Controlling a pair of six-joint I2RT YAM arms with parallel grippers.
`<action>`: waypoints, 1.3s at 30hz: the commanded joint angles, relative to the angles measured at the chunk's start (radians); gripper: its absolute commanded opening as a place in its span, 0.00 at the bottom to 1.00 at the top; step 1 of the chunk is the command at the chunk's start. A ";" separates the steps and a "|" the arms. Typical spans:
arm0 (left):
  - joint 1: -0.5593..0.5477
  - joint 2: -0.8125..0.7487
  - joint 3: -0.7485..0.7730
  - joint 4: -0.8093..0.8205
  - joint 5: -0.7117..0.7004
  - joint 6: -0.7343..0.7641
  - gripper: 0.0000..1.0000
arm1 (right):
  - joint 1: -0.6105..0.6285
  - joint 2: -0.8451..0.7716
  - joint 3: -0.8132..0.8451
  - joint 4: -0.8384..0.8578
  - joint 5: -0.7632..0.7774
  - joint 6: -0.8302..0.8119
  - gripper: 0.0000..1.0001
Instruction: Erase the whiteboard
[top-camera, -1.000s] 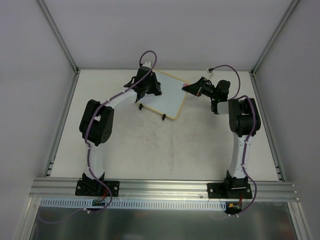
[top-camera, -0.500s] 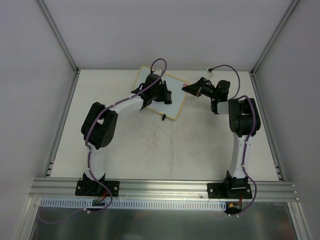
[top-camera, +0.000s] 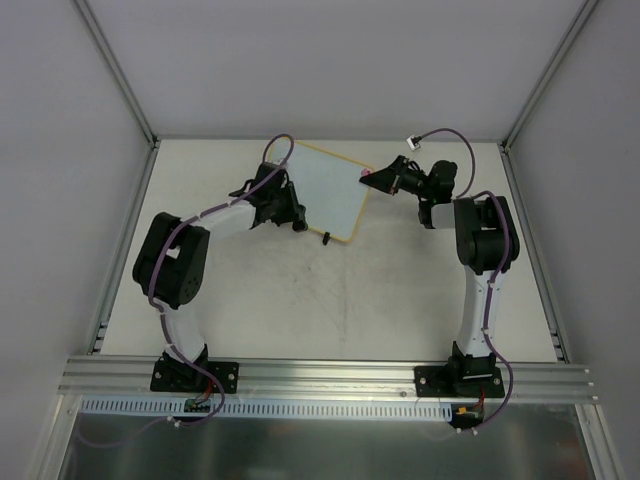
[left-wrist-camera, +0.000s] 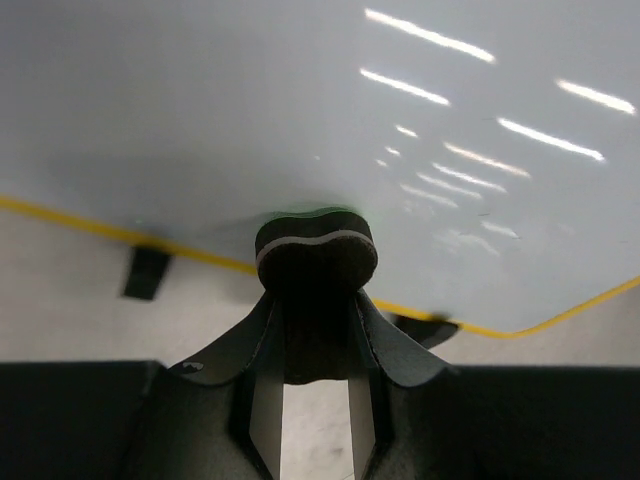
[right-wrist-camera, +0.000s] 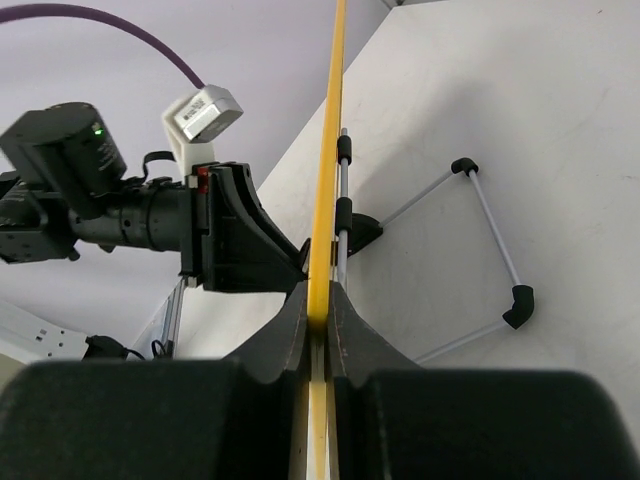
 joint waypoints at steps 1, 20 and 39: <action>0.080 -0.136 -0.115 -0.068 -0.004 -0.034 0.00 | 0.028 -0.084 0.015 0.278 -0.094 0.034 0.00; 0.256 -0.225 -0.380 -0.229 0.087 0.005 0.18 | 0.030 -0.087 0.015 0.278 -0.096 0.031 0.00; 0.255 -0.365 -0.381 -0.281 0.027 0.031 0.80 | 0.031 -0.082 0.014 0.278 -0.090 0.030 0.20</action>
